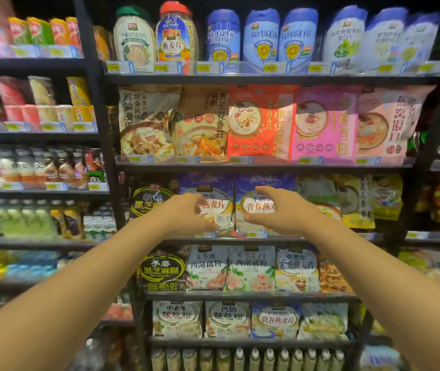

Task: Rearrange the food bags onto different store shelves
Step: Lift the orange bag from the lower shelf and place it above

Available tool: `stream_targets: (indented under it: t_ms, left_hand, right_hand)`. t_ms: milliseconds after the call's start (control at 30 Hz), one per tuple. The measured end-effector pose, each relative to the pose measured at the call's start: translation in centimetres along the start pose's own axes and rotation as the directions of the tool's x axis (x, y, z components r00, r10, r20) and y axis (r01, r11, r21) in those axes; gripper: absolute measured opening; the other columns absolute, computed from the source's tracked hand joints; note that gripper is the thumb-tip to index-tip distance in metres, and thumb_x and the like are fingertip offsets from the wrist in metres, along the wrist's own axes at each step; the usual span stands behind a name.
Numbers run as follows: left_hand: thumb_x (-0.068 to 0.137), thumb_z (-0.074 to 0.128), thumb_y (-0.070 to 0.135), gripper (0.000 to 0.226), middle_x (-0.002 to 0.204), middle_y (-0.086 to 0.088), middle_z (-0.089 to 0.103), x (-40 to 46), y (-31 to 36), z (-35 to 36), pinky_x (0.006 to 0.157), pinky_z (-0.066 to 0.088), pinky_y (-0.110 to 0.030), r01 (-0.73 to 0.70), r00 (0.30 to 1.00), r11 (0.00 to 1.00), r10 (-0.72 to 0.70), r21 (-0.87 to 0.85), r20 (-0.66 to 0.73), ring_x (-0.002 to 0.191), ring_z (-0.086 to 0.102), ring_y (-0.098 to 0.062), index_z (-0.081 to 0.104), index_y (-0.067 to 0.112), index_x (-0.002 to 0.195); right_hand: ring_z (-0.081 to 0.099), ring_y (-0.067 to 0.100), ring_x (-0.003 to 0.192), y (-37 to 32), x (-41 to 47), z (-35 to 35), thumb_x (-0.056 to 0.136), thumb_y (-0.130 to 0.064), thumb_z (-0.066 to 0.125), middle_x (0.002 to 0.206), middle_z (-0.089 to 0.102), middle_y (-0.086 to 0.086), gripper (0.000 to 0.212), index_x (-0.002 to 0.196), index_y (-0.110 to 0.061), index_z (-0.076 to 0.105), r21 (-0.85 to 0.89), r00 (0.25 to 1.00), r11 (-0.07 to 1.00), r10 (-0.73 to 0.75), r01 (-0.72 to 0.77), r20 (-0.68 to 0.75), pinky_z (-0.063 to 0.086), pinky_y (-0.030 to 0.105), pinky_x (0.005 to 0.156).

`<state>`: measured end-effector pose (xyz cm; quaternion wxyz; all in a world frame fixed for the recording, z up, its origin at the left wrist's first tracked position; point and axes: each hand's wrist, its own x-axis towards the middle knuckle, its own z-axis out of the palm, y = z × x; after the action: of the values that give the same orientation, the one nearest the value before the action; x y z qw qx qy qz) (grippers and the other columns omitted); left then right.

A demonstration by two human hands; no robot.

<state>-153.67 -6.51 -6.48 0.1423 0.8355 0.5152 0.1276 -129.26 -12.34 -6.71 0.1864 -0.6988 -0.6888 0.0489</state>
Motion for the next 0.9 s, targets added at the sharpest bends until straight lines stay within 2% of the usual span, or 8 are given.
stream_targets:
  t_ms: [133,400,567,733,900]
  left_hand:
    - [0.079,0.07,0.065,0.09,0.143,0.001,0.058,-4.2,-0.4,-0.3,0.106,0.047,-0.044,-0.026,1.0,1.0,0.026,0.01,0.004,0.126,0.057,-0.024,0.038,0.026,0.153]
    - [0.082,0.072,0.061,0.087,0.142,-0.001,0.058,-9.9,0.2,0.3,0.097,0.049,-0.038,-0.109,0.993,0.993,0.11,-0.05,0.031,0.122,0.059,-0.024,0.039,0.023,0.153]
    - [0.076,0.07,0.068,0.091,0.143,0.002,0.058,-11.8,2.3,1.7,0.102,0.05,-0.045,-0.17,0.985,0.985,0.17,-0.025,0.032,0.123,0.059,-0.023,0.039,0.026,0.151]
    - [0.075,0.067,0.071,0.091,0.145,0.005,0.056,-12.5,5.3,2.9,0.095,0.052,-0.042,-0.223,0.974,0.974,0.222,0.042,0.036,0.122,0.059,-0.023,0.037,0.03,0.152]
    - [0.078,0.066,0.069,0.088,0.146,0.003,0.054,-11.9,9.7,3.8,0.099,0.052,-0.047,-0.27,0.963,0.961,0.269,0.064,0.032,0.123,0.059,-0.023,0.037,0.029,0.151]
  right_hand:
    - [0.039,0.026,0.143,-2.4,-3.8,0.4,0.08,-0.074,0.062,0.162,0.034,-0.001,0.094,0.157,-0.033,0.026,0.003,1.0,1.0,0.013,-0.013,-0.018,0.038,0.049,0.112]
    - [0.04,0.024,0.142,-6.2,-11.9,1.8,0.079,-0.075,0.062,0.16,0.037,-0.004,0.095,0.157,-0.035,0.026,-0.017,0.998,0.998,0.056,-0.057,-0.038,0.041,0.048,0.11]
    - [0.043,0.022,0.14,-5.4,-16.1,1.1,0.077,-0.077,0.061,0.159,0.038,-0.007,0.095,0.156,-0.038,0.026,-0.038,0.991,0.991,0.126,-0.128,-0.043,0.045,0.046,0.105]
    - [0.044,0.022,0.139,-3.5,-18.7,-0.5,0.077,-0.077,0.062,0.16,0.036,-0.007,0.095,0.156,-0.038,0.026,-0.055,0.98,0.98,0.187,-0.191,-0.061,0.045,0.048,0.106]
    - [0.04,0.019,0.142,-0.2,-20.5,-1.8,0.076,-0.078,0.061,0.161,0.034,-0.012,0.095,0.156,-0.041,0.025,-0.027,0.967,0.969,0.242,-0.244,-0.078,0.046,0.047,0.107]
